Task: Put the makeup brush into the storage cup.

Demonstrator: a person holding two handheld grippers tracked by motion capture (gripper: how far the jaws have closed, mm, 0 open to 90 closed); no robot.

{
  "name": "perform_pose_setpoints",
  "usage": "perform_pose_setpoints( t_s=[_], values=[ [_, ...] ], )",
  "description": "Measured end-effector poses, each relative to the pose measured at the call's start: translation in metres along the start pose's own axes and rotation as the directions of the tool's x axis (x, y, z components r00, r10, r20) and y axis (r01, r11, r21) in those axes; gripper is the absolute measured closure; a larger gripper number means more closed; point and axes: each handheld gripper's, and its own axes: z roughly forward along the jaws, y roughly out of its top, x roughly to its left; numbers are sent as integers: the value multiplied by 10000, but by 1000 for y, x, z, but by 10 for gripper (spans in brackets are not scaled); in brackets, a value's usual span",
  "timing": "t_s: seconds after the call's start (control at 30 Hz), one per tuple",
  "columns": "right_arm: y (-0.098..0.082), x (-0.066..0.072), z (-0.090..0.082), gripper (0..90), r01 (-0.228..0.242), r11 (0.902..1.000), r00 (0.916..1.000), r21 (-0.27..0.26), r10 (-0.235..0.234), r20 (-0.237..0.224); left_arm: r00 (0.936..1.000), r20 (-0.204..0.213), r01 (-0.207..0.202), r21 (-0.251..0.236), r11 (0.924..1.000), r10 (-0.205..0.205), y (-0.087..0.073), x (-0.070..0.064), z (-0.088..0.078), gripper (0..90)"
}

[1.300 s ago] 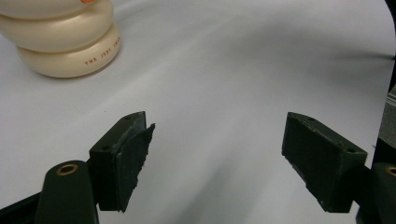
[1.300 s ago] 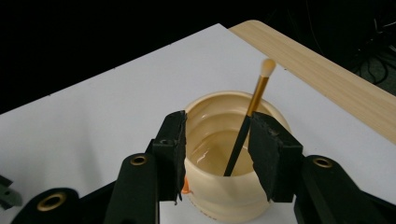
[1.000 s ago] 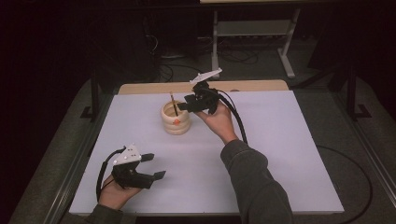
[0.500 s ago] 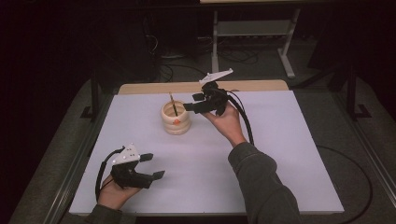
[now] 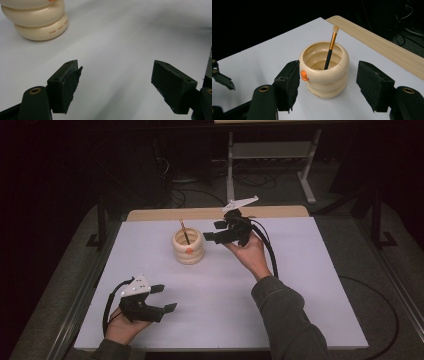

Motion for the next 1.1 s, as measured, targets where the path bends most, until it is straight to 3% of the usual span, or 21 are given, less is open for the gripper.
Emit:
perform_pose_setpoints(
  t_s=[0.93,1.1],
  values=[
    [-23,-6,-30,278,-331,9993,9991,-148,335,276,10000,-22,67,-111,9999,-67,0,-1,1,214],
    [-26,-6,-33,266,-287,9996,9990,33,286,332,9999,-5,134,-140,9998,-134,0,-1,1,214]
  ],
)
